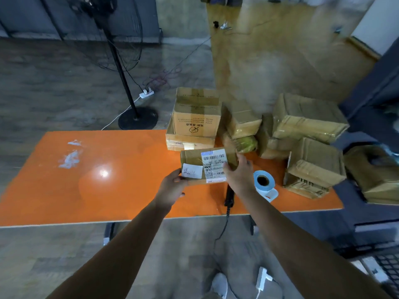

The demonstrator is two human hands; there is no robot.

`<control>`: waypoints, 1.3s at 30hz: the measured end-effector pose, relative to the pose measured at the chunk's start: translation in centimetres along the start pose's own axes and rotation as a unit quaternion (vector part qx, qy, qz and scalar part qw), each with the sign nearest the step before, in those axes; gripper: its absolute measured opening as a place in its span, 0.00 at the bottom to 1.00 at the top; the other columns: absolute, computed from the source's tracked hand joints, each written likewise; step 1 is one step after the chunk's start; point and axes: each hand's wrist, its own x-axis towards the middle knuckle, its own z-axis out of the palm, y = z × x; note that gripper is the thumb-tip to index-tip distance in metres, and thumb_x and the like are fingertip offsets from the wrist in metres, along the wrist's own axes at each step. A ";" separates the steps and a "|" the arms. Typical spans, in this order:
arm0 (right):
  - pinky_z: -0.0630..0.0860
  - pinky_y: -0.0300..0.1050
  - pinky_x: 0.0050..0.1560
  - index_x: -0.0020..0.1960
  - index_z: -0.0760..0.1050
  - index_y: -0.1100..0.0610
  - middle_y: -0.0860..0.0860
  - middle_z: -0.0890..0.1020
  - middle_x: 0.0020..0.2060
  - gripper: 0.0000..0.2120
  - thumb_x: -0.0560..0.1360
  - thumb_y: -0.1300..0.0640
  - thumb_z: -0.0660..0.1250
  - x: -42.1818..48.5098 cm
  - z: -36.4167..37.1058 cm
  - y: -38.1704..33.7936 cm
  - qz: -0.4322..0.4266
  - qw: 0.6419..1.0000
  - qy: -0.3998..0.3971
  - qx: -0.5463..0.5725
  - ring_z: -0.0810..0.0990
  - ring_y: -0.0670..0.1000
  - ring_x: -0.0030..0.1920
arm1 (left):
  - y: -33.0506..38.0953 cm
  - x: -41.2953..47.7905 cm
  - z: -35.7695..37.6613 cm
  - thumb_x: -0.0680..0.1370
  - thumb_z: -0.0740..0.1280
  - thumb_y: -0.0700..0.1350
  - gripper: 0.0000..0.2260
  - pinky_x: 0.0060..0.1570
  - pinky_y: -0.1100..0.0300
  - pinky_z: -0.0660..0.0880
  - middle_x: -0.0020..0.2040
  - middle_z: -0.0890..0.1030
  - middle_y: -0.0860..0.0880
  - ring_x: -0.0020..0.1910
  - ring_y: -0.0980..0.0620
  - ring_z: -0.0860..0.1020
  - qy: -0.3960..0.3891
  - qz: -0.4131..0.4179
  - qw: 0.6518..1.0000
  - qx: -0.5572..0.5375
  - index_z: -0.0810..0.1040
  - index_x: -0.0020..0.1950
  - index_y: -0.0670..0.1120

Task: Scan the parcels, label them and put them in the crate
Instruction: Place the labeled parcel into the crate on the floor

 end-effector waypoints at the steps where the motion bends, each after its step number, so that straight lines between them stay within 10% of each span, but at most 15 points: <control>1: 0.73 0.44 0.48 0.75 0.63 0.52 0.56 0.69 0.65 0.28 0.78 0.48 0.66 -0.8 -0.6 0.2 0.006 1.000 0.015 0.014 0.73 0.53 0.55 | 0.2 -0.5 0.2 0.77 0.68 0.40 0.17 0.47 0.54 0.79 0.56 0.81 0.48 0.57 0.49 0.78 -0.018 0.015 1.000 0.008 0.77 0.64 0.51; 4: 0.64 0.32 0.34 0.74 0.62 0.51 0.54 0.72 0.64 0.26 0.78 0.48 0.64 -3.7 -2.7 1.0 0.026 0.997 0.071 0.024 0.70 0.46 0.46 | 0.8 -1.9 0.8 0.76 0.69 0.44 0.17 0.44 0.58 0.78 0.57 0.80 0.48 0.56 0.50 0.78 -0.064 0.053 0.996 0.027 0.77 0.65 0.53; 14: 0.66 0.43 0.32 0.72 0.62 0.48 0.48 0.76 0.48 0.22 0.80 0.49 0.62 -20.4 -10.8 6.2 0.139 0.965 0.215 0.053 0.74 0.50 0.41 | -1.6 -12.2 6.0 0.76 0.70 0.46 0.11 0.41 0.59 0.76 0.50 0.81 0.55 0.51 0.55 0.78 -0.292 0.121 0.944 0.090 0.77 0.49 0.63; 23: 0.67 0.39 0.28 0.75 0.59 0.50 0.53 0.79 0.53 0.26 0.80 0.45 0.61 -35.1 -20.1 15.2 0.230 0.909 0.347 0.041 0.77 0.52 0.41 | -4.2 -24.0 17.6 0.76 0.69 0.41 0.13 0.41 0.60 0.75 0.52 0.81 0.46 0.49 0.50 0.77 -0.423 0.138 0.883 0.152 0.78 0.59 0.52; 27: 0.67 0.43 0.44 0.74 0.60 0.50 0.55 0.79 0.59 0.27 0.79 0.44 0.62 -40.6 -25.2 21.0 0.253 0.886 0.387 0.043 0.78 0.57 0.51 | -6.2 -29.9 24.1 0.75 0.72 0.44 0.09 0.44 0.56 0.76 0.49 0.82 0.50 0.48 0.53 0.78 -0.459 0.148 0.858 0.176 0.78 0.52 0.54; 32: 0.68 0.33 0.30 0.73 0.63 0.47 0.48 0.78 0.54 0.27 0.77 0.43 0.65 -47.6 -32.4 29.5 0.264 0.868 0.411 0.095 0.77 0.45 0.39 | -9.4 -37.9 33.1 0.74 0.72 0.43 0.08 0.35 0.66 0.76 0.43 0.80 0.52 0.37 0.61 0.77 -0.481 0.156 0.842 0.188 0.78 0.47 0.57; 39: 0.68 0.40 0.36 0.71 0.64 0.52 0.49 0.79 0.56 0.24 0.79 0.45 0.63 -53.6 -43.5 39.2 0.253 0.886 0.382 0.072 0.74 0.49 0.47 | -12.4 -48.0 44.9 0.74 0.71 0.46 0.08 0.41 0.61 0.77 0.48 0.79 0.57 0.47 0.57 0.79 -0.486 0.161 0.836 0.199 0.76 0.48 0.59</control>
